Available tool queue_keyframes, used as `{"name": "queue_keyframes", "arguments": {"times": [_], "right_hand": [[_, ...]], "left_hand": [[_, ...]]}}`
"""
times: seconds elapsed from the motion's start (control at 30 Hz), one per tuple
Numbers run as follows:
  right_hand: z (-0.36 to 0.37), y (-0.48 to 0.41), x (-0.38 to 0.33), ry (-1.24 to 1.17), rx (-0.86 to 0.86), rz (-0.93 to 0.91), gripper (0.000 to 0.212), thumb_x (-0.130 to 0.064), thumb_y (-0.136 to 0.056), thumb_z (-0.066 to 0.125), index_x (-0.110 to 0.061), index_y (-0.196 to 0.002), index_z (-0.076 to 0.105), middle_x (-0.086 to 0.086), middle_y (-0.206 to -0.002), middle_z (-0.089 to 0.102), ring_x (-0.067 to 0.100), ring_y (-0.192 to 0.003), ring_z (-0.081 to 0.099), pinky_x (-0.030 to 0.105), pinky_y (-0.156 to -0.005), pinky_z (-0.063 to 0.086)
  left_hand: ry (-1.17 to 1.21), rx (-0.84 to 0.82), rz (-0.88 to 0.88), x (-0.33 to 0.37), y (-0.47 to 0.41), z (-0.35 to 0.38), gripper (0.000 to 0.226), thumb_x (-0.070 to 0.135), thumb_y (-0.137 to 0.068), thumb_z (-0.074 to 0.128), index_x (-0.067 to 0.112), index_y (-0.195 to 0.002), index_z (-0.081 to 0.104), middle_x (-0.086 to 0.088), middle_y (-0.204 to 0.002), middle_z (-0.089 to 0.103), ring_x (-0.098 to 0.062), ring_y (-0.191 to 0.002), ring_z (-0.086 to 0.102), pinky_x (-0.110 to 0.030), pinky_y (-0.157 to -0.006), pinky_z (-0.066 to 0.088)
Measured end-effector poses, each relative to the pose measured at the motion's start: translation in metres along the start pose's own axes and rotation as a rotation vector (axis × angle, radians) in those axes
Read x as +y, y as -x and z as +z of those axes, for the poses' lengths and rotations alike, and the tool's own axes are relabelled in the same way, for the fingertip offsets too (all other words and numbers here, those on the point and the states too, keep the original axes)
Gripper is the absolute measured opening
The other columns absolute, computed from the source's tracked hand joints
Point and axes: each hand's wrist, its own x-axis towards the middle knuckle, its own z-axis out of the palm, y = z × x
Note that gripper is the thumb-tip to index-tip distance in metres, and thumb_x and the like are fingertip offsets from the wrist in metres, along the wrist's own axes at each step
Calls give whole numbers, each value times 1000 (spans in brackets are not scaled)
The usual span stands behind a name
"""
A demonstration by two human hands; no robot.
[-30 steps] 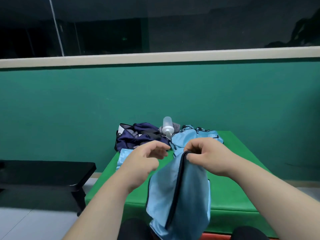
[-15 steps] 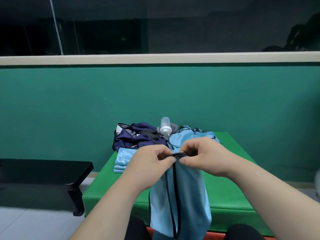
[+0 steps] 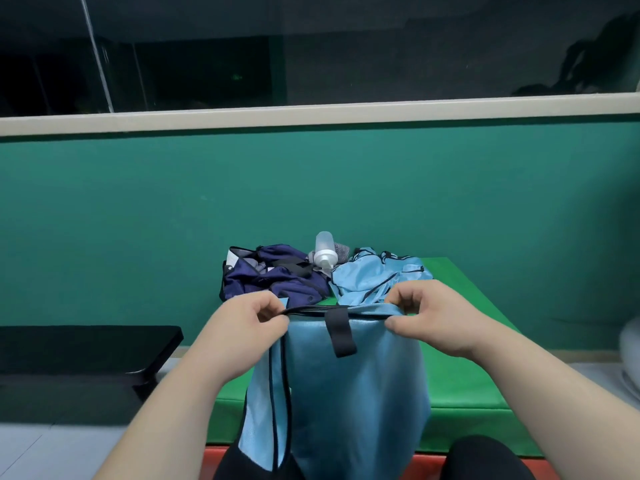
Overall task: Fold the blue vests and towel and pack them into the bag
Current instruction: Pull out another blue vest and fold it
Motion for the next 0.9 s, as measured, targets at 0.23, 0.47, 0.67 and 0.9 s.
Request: {"name": "queue_keyframes", "arguments": {"times": [0.23, 0.47, 0.67, 0.9], "right_hand": [[7, -3, -21, 280, 0, -110, 16, -19, -78, 69, -31, -70, 62, -3, -76, 67, 13, -71, 59, 35, -75, 51], [13, 0, -33, 332, -33, -136, 2, -24, -78, 70, -26, -78, 70, -7, -75, 69, 16, -77, 61, 36, -73, 51], [10, 6, -18, 334, -68, -104, 5, -18, -76, 66, -23, -76, 65, -2, -72, 66, 17, -65, 56, 34, -65, 48], [1, 8, 2, 183, -18, 8, 8, -21, -66, 62, -23, -73, 59, -10, -62, 50, 10, -58, 42, 30, -57, 36]], "left_hand": [[93, -142, 119, 22, 8, 26, 36, 18, -78, 56, 37, -107, 66, 27, -110, 64, 16, -100, 55, -12, -86, 39], [5, -156, 218, 47, 7, 51, 10, 36, -80, 74, 35, -89, 70, 22, -85, 69, 5, -85, 62, -21, -81, 50], [-41, -80, 185, 42, 5, 41, 14, 27, -84, 67, 36, -74, 66, 24, -76, 66, 0, -75, 61, -23, -74, 50], [-30, 48, 62, 21, -4, 1, 13, 20, -82, 69, 27, -71, 69, 18, -64, 65, 1, -55, 52, -24, -61, 43]]}}
